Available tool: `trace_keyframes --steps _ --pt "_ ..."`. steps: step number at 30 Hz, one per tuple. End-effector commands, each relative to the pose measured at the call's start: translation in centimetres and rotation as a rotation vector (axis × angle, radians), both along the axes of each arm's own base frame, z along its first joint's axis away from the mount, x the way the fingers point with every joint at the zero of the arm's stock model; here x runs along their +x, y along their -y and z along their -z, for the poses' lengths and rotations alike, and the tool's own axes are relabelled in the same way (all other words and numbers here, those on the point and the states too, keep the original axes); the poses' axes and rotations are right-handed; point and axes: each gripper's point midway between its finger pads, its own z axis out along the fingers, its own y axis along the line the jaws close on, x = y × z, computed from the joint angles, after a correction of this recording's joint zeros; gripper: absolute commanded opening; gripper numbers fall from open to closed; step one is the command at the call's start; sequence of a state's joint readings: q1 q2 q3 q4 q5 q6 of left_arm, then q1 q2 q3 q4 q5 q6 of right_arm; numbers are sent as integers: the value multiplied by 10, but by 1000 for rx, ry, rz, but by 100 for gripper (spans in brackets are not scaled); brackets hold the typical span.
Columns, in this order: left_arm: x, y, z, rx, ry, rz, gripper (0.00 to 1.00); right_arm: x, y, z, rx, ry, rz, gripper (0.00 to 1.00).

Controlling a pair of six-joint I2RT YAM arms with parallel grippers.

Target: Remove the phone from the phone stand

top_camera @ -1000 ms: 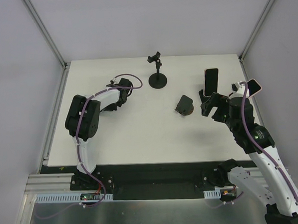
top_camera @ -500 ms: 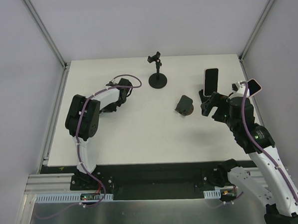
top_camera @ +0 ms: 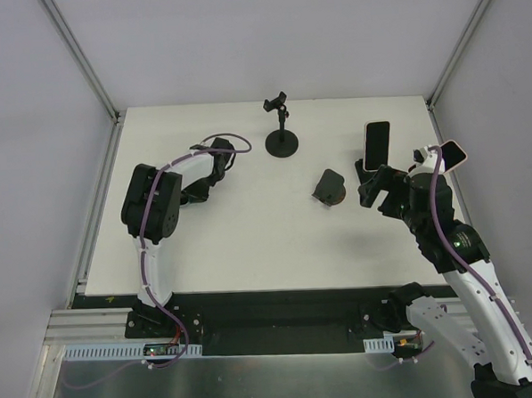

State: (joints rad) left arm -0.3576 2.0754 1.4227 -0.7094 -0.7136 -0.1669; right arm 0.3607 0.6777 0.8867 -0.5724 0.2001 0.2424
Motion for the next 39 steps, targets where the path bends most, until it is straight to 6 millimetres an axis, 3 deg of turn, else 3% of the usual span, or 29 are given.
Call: trace_keyframes --steps 1,7,15,25,34,39 --pt "5 2 -4 -47 0 -10 46 5 -1 -10 6 36 -5 96" --pt "8 10 -5 -100 7 -10 65 6 -2 -11 9 38 -8 96" --pt "16 11 -10 -148 36 -29 77 3 -1 -10 12 43 -9 96" --pt "8 1 -6 -184 14 -60 79 0 2 -11 10 46 -4 96" --pt "-10 4 -10 -237 2 -62 83 3 -1 -11 13 40 -10 96" --pt "-9 5 -14 -243 13 -59 88 5 -3 -9 14 34 -19 96"
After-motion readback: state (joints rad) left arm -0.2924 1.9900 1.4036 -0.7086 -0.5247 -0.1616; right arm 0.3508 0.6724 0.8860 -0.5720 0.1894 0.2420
